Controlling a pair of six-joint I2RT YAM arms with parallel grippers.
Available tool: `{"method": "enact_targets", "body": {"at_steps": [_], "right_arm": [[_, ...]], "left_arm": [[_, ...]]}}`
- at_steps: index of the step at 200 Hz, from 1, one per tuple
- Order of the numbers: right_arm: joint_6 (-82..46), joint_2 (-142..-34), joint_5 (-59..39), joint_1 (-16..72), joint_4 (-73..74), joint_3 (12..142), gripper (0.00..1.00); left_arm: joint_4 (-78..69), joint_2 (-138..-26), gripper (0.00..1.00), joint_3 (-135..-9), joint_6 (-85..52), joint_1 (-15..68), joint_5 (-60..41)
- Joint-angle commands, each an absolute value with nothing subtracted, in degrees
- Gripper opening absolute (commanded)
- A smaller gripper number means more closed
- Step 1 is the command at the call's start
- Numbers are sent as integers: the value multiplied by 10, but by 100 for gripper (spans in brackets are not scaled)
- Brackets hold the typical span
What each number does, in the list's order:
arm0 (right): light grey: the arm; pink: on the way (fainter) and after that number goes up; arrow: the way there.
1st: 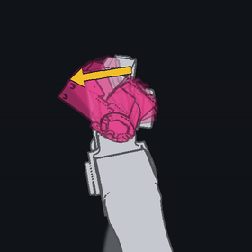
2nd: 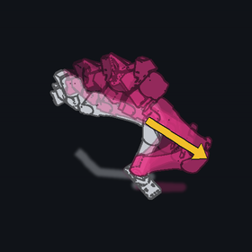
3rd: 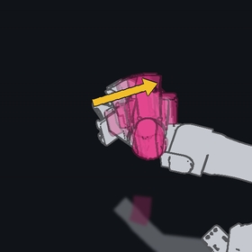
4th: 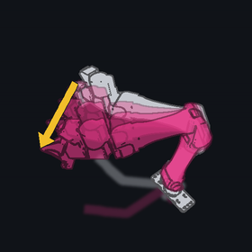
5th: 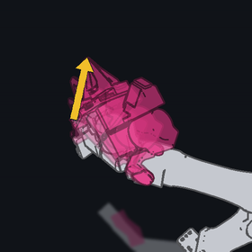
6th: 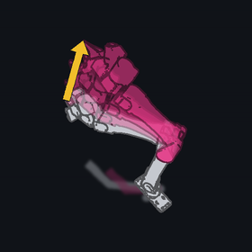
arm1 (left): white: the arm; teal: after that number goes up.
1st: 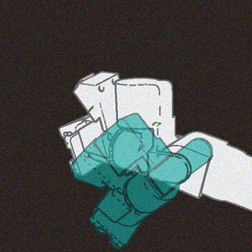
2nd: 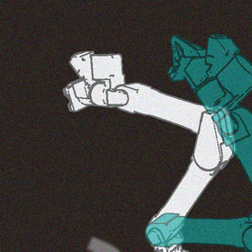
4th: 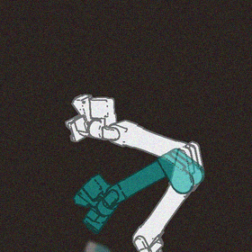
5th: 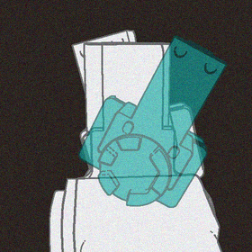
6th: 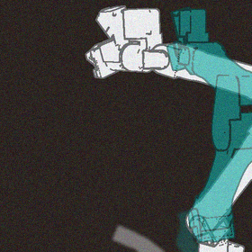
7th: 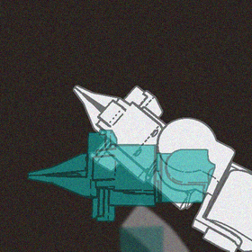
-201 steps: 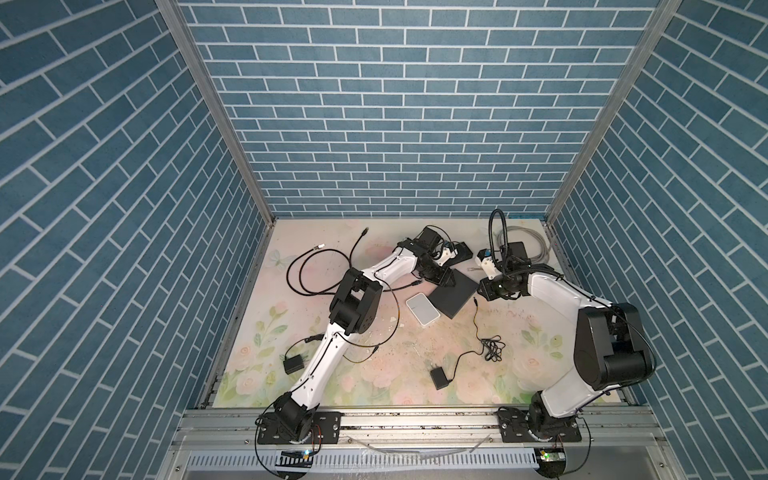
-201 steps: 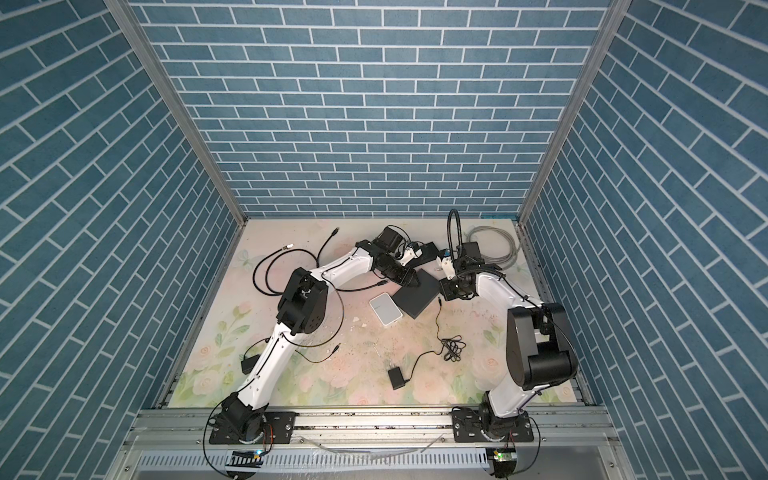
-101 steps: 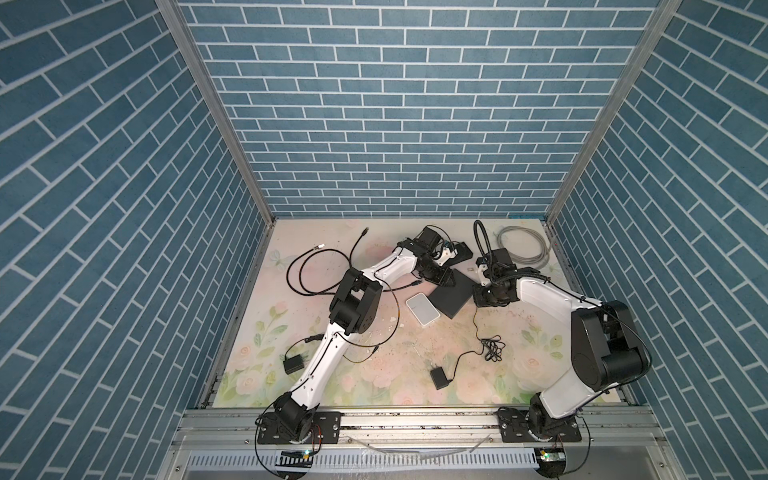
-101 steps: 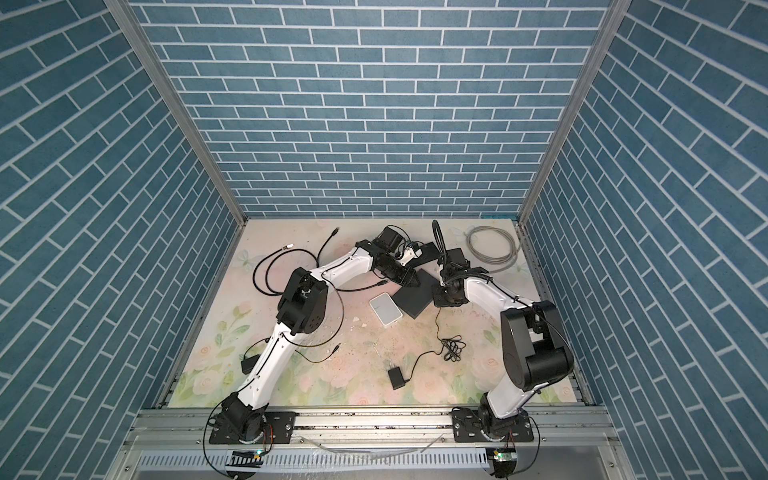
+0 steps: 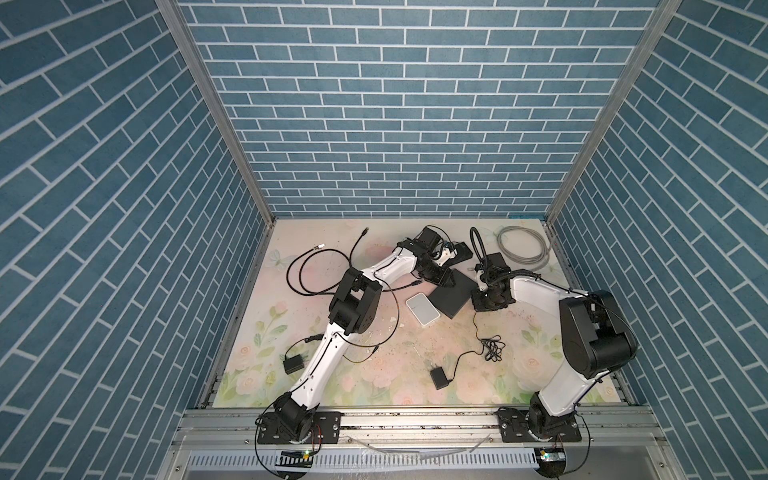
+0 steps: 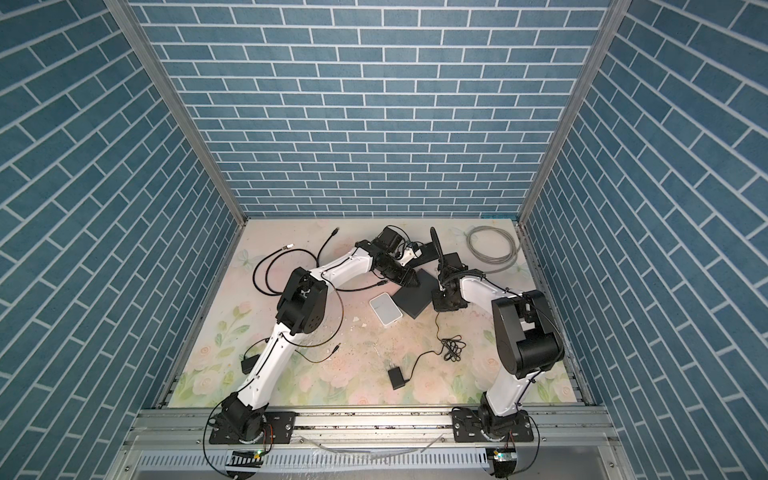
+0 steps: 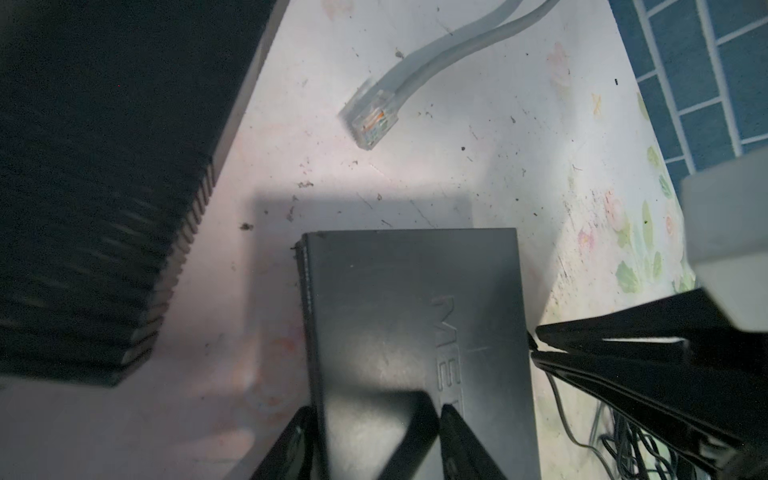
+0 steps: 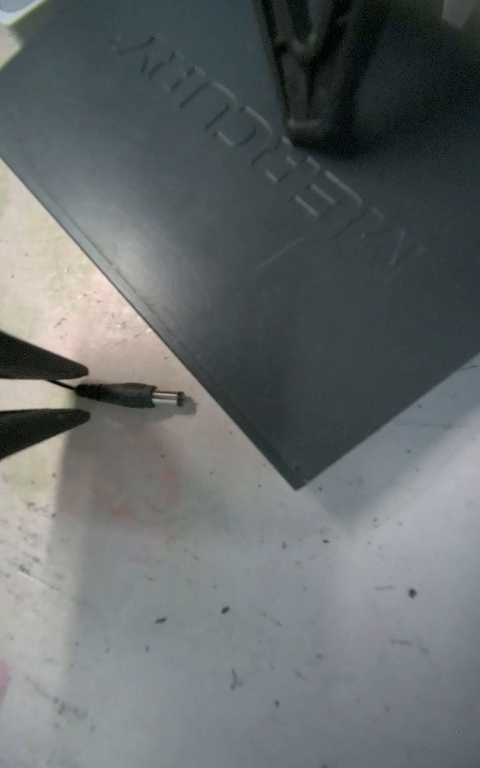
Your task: Insert the plug into the switch port
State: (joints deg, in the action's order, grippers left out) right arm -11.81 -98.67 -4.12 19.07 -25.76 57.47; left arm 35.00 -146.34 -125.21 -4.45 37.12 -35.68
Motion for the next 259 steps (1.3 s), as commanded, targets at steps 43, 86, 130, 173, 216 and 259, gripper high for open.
{"method": "enact_targets", "body": {"at_steps": [43, 86, 130, 173, 216, 259], "right_arm": [[-139, -1011, -22, 194, -248, 573, 16], [-136, -1022, -19, 193, -261, 586, 16], [-123, -1018, -31, 193, -269, 589, 6], [-22, -987, -47, 188, -311, 606, 0], [114, -978, -106, 168, -348, 611, 0], [219, -972, -163, 136, -354, 623, 0]], "left_arm": [[381, -1461, 51, -1237, -41, 370, -350], [383, -1461, 51, -1239, -39, 370, -350], [389, -1461, 51, -1241, -32, 370, -349], [402, -1464, 51, -1249, -16, 368, -349], [409, -1465, 51, -1261, -14, 366, -348], [425, -1473, 56, -1278, -8, 367, -347]]}}
